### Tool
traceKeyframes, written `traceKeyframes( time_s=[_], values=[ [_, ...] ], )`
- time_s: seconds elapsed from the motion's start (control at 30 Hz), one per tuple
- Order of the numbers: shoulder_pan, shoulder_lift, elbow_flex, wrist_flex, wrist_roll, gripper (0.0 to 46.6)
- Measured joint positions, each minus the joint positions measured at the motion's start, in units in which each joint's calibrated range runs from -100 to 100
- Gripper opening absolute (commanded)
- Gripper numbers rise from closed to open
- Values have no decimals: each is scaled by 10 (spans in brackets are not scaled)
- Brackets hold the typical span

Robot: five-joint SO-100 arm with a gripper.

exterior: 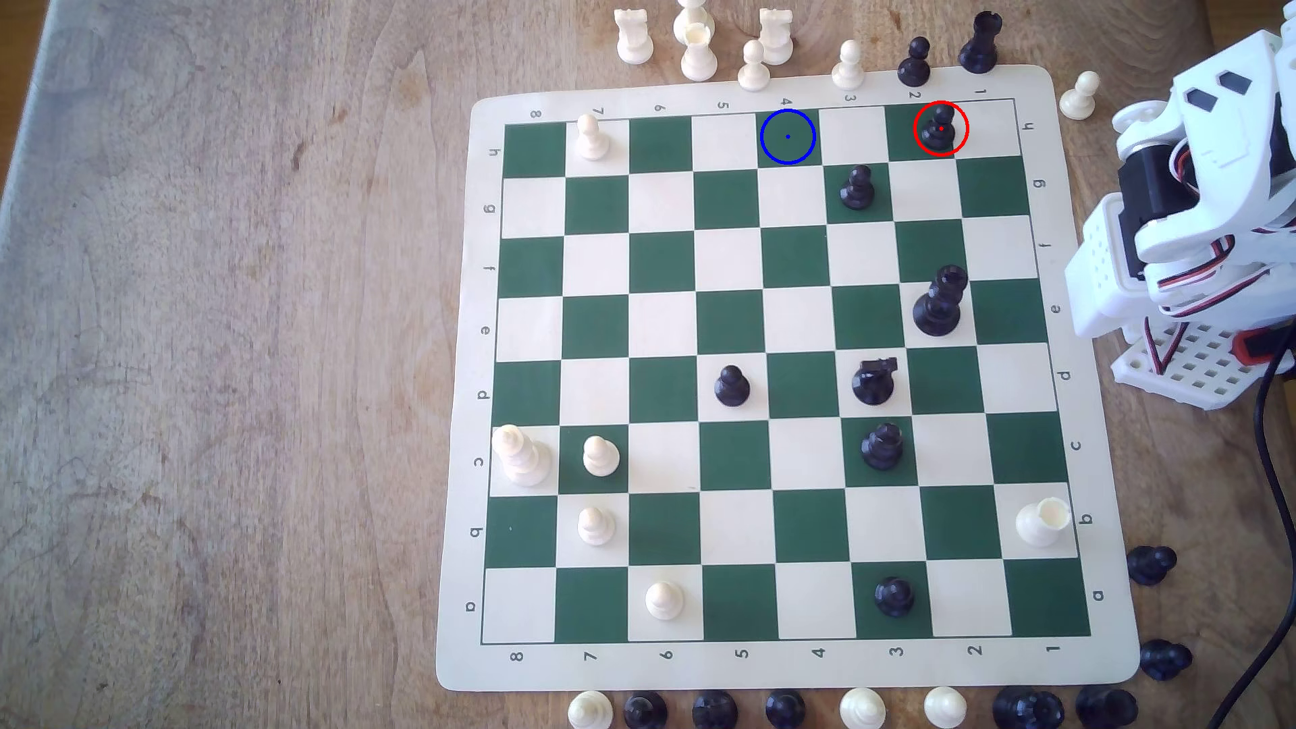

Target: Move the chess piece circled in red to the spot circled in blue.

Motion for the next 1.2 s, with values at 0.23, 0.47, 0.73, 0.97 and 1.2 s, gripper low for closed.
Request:
traceKeyframes(
  time_s=[0.23, 0.47, 0.73, 0.97, 1.2],
  values=[
    [33, 0, 0, 33, 0, 2],
    [69, 0, -136, 479, 2, 2],
    [185, 0, -281, 939, 0, 2],
    [282, -3, -383, 1276, -7, 2],
    [428, -36, -438, 1552, -168, 25]
  ],
)
